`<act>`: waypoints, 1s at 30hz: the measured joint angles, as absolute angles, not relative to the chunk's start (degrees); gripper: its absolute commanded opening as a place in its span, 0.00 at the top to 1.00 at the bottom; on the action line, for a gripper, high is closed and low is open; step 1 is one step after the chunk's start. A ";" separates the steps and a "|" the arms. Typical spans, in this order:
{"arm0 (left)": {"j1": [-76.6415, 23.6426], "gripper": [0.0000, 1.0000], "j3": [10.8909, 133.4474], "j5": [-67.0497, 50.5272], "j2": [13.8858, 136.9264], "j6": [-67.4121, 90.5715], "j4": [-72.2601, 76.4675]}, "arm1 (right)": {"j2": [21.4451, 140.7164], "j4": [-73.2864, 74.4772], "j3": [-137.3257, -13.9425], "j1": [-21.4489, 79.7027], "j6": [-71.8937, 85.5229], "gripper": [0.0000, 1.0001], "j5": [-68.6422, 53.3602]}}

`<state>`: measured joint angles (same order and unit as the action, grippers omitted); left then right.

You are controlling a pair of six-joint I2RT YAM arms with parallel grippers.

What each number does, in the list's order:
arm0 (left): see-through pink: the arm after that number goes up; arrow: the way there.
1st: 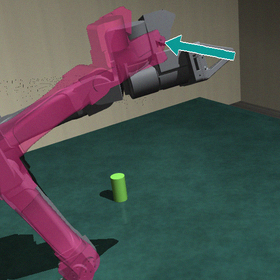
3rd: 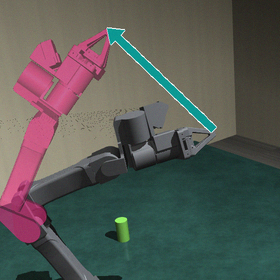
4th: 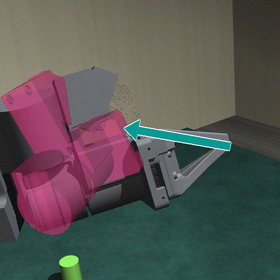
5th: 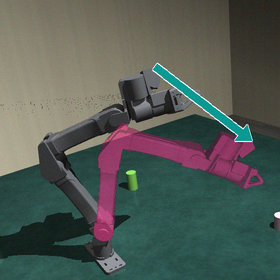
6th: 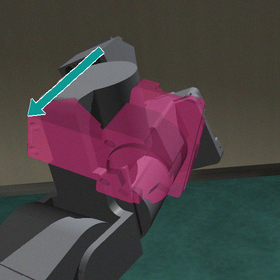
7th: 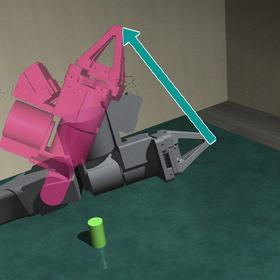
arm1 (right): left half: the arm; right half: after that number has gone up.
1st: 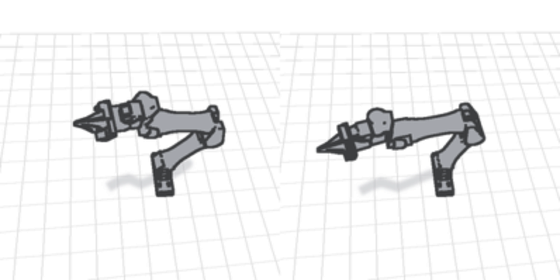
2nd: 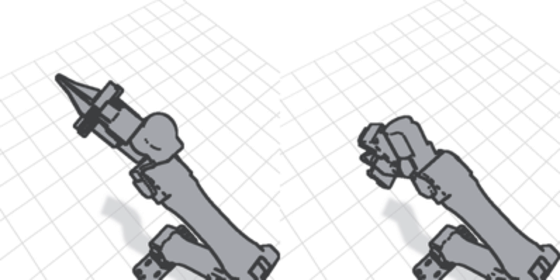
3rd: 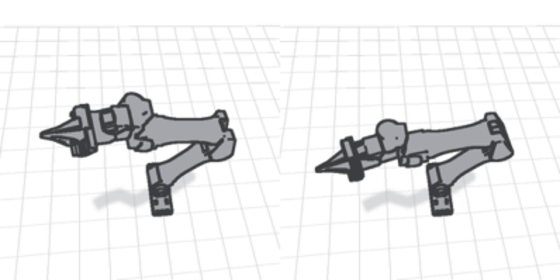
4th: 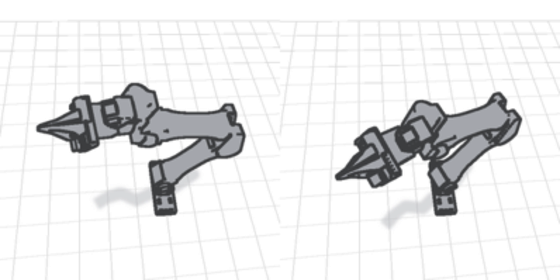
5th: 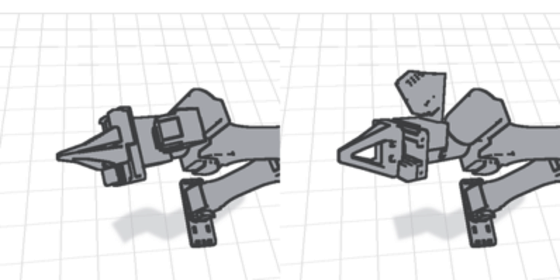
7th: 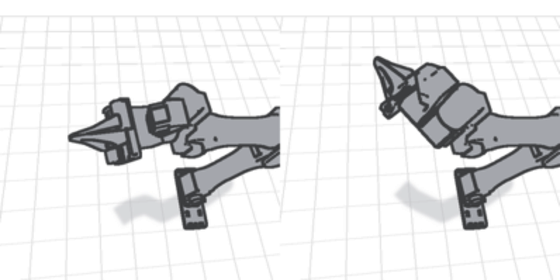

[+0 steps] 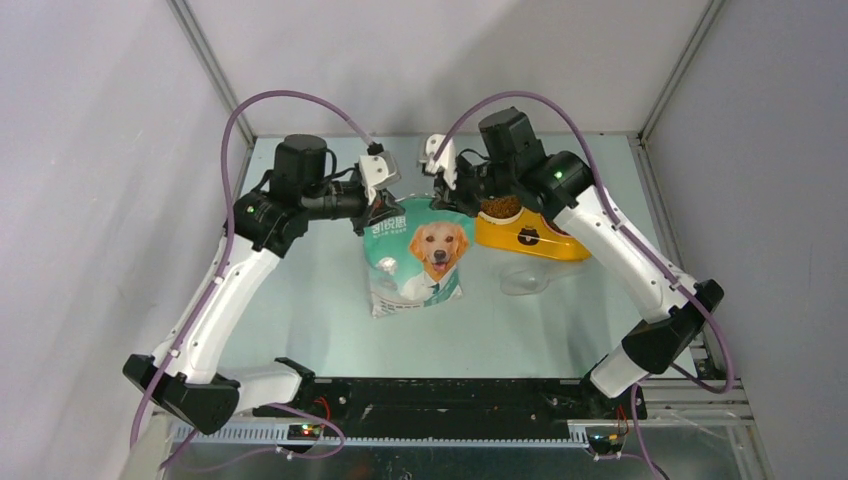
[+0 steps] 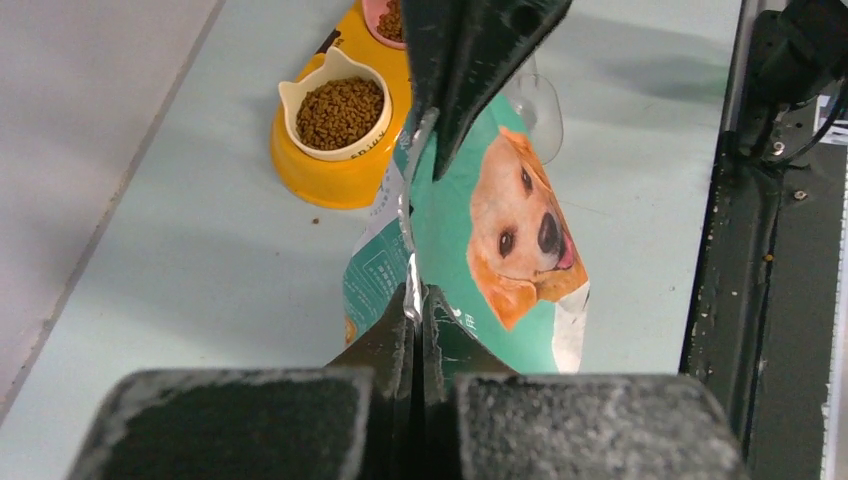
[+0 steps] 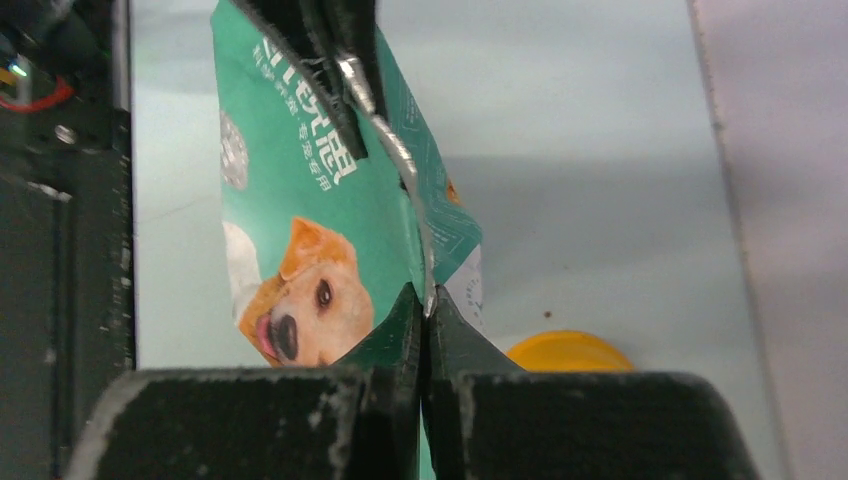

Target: Serve the pet food

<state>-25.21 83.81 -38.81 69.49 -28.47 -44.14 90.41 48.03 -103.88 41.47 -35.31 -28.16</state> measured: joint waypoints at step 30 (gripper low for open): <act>-23.64 0.54 87.53 -41.78 71.22 -30.13 -49.04 | 89.73 52.31 -100.71 26.17 -39.31 0.58 -57.21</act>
<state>-23.64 87.53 -41.78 71.22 -30.13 -49.04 89.73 52.31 -100.71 26.17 -39.31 -57.21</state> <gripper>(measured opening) 0.367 0.547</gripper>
